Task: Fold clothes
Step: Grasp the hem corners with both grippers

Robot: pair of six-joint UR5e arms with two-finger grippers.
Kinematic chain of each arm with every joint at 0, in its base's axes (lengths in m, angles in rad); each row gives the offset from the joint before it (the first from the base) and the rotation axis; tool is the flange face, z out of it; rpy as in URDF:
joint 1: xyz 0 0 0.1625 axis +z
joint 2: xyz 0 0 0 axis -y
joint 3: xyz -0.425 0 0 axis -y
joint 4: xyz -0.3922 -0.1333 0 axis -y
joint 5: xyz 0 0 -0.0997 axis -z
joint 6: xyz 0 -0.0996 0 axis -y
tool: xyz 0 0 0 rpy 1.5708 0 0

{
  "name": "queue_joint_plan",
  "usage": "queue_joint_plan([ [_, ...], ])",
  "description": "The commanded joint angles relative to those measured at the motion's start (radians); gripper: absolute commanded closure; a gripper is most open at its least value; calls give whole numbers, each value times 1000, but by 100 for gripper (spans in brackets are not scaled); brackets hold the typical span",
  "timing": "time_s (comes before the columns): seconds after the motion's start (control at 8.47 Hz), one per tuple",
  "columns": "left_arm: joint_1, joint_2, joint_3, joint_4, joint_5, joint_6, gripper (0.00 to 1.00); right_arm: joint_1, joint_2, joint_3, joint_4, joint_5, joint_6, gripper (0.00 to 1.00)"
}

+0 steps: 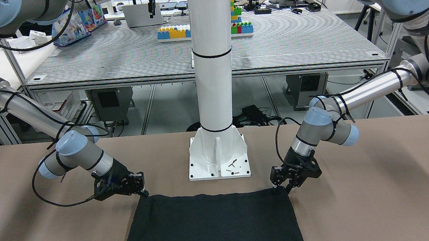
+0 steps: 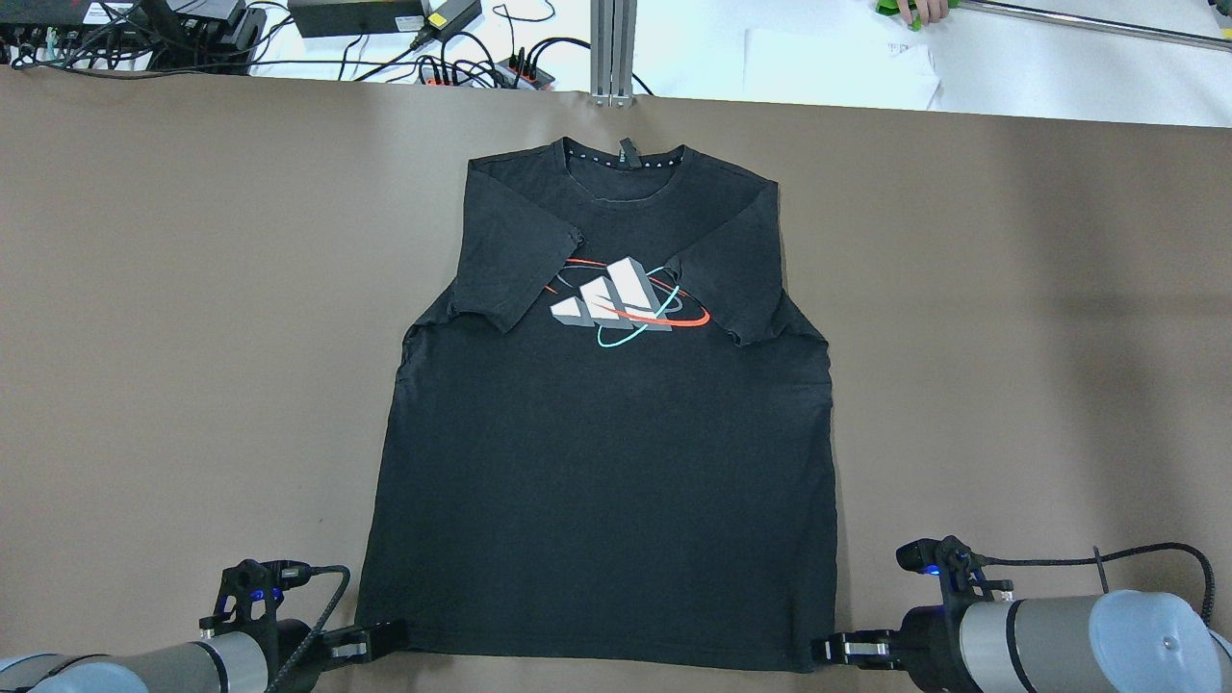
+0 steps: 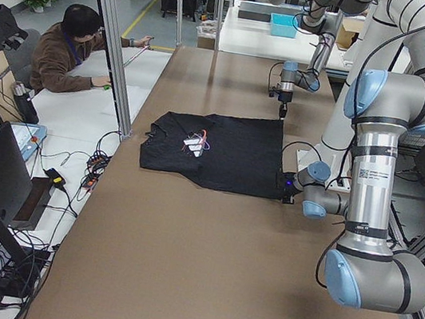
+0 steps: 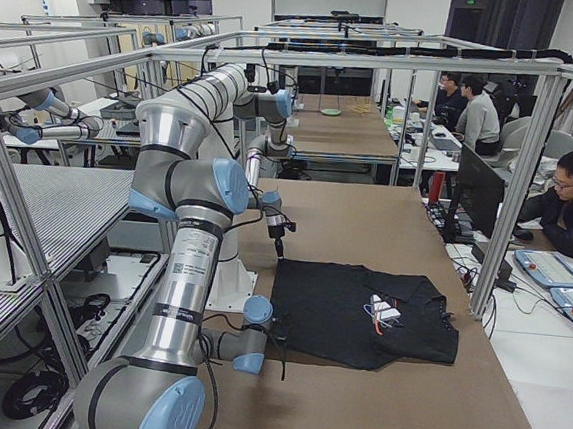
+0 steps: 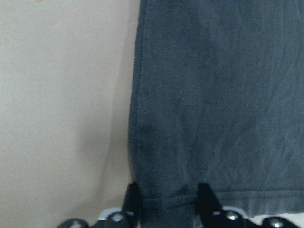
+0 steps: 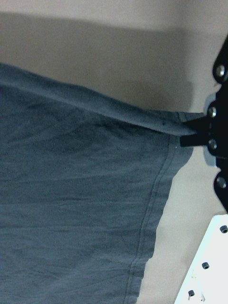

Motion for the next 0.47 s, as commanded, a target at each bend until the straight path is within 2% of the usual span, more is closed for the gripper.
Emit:
queue_joint_plan([
  [0.0,-2,3,-24,0,-12,10,100,2,-1,4,1,2,0,100],
  [0.35,-4,17,-108,2,-52,12,100,5,-8,39,1,5,2,100],
])
